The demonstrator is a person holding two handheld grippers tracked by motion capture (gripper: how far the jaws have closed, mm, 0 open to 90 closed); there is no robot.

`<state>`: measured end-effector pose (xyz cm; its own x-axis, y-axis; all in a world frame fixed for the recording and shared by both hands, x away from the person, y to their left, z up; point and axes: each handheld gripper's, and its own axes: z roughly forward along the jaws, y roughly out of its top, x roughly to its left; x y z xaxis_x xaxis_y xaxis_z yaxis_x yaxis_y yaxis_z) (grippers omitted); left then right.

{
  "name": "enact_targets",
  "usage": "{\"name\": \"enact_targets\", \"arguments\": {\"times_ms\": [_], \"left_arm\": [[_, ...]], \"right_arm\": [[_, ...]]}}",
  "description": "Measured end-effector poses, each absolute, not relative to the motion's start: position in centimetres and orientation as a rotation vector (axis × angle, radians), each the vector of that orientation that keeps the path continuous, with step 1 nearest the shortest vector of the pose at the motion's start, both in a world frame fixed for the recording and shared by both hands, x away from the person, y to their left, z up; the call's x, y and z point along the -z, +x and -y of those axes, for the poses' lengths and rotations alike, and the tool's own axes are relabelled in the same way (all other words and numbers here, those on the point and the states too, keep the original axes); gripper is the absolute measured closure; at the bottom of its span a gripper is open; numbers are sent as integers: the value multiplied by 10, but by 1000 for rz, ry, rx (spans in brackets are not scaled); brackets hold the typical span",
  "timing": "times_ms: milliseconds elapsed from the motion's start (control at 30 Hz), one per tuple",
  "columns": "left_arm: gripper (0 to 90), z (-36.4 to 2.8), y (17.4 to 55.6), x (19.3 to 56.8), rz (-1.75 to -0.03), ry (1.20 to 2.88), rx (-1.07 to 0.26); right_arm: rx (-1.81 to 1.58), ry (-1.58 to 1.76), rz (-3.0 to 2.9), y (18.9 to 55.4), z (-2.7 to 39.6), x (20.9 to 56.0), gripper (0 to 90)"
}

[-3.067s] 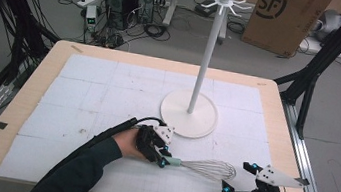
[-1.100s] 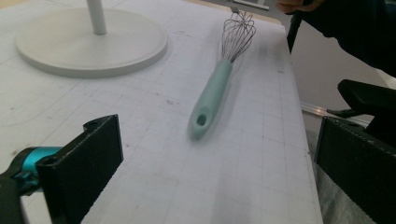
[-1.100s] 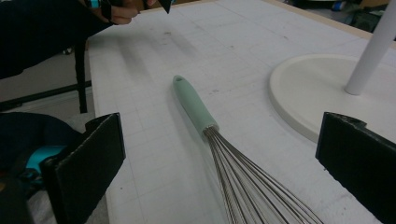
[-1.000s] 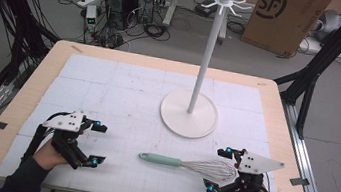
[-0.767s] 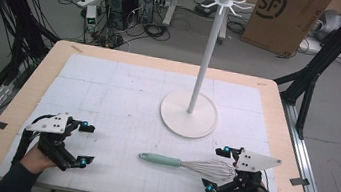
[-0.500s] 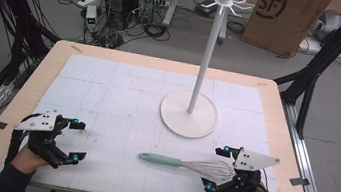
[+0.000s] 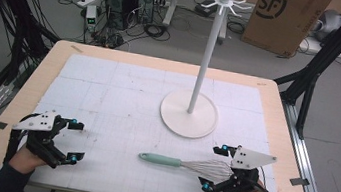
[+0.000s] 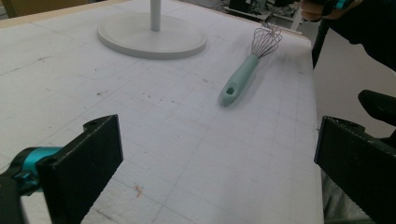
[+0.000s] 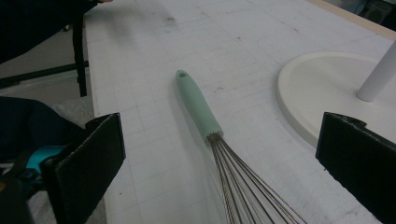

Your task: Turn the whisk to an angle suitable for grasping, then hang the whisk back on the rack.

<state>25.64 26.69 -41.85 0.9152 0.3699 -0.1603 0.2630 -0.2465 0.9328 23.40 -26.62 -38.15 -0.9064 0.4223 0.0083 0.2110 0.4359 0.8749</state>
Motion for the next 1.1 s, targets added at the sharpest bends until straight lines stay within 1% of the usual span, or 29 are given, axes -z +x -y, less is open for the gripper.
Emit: {"name": "enact_targets", "arguments": {"times_ms": [400, 667, 1100], "left_arm": [[17, -265, 258, 420, -469, 1866, -86], [17, -265, 258, 422, -450, 1865, -62], [17, -264, 257, 421, -456, 1866, -62]], "right_arm": [[-1434, 531, -2524, 242, 259, 379, 0], [-1384, 497, -2567, 249, 254, 370, 0], [-1288, 369, -2716, 265, 223, 368, 0]]}}
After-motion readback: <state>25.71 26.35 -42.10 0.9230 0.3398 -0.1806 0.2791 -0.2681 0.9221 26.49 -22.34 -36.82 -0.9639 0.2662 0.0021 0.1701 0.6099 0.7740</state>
